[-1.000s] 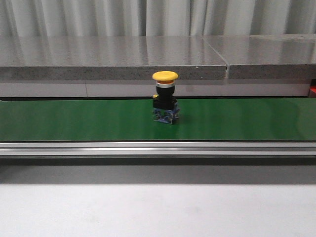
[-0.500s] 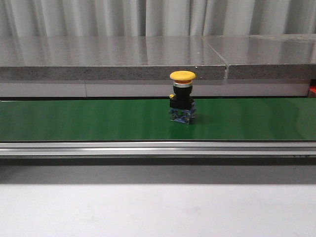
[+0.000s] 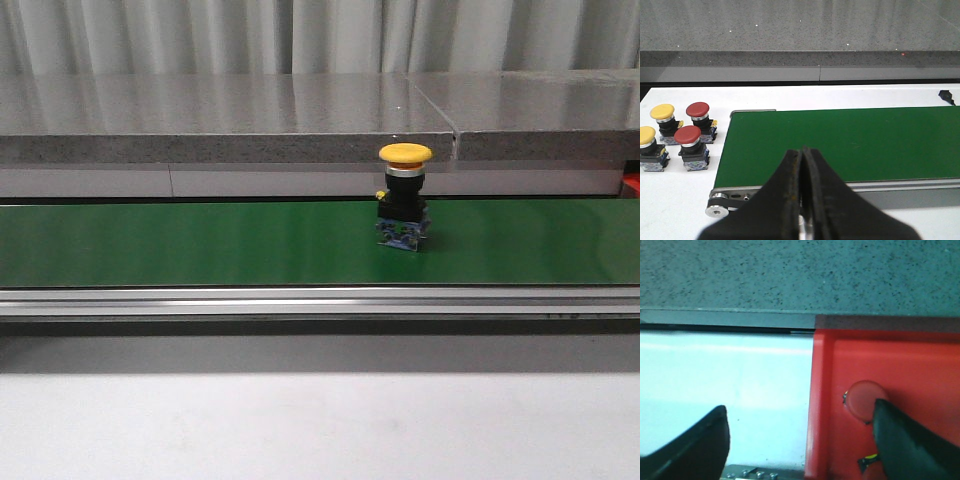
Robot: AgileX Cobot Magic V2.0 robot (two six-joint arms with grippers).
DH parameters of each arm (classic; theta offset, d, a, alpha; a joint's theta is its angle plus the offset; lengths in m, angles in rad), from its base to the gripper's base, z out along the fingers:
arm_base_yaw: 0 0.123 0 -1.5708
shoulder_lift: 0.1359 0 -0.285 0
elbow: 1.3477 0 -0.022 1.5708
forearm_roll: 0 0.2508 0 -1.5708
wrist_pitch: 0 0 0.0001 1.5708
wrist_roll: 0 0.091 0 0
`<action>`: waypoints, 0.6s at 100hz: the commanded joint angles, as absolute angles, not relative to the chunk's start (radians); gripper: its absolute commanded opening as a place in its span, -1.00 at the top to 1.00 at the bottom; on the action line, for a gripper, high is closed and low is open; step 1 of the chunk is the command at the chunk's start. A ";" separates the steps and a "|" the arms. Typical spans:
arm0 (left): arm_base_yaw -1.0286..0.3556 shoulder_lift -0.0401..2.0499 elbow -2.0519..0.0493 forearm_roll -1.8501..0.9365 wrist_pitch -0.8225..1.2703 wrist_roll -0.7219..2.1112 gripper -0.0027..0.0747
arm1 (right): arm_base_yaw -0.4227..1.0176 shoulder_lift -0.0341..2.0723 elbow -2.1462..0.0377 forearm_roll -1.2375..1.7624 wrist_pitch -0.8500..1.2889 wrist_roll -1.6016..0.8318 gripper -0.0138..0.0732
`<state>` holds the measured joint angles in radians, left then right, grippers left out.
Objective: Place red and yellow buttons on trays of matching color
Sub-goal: 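Lower the red button into the red tray and open the right gripper, then grasp the yellow button off the belt with the right gripper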
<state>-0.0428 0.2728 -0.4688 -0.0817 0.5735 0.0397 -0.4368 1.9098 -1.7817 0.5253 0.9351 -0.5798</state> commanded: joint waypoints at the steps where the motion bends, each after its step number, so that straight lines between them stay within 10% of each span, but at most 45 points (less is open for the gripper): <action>1: -0.051 0.282 -0.494 -0.096 0.498 0.041 0.98 | -0.434 1.785 -1.753 0.547 0.918 -0.580 -0.66; 60: -0.051 0.282 -0.494 -0.096 0.498 0.041 0.98 | -0.258 1.396 -1.214 0.548 0.782 -0.622 -0.66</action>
<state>-0.0428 0.2728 -0.4688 -0.0817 0.5735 0.0397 -0.2911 1.4622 -1.2323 0.5253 0.8364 -0.6094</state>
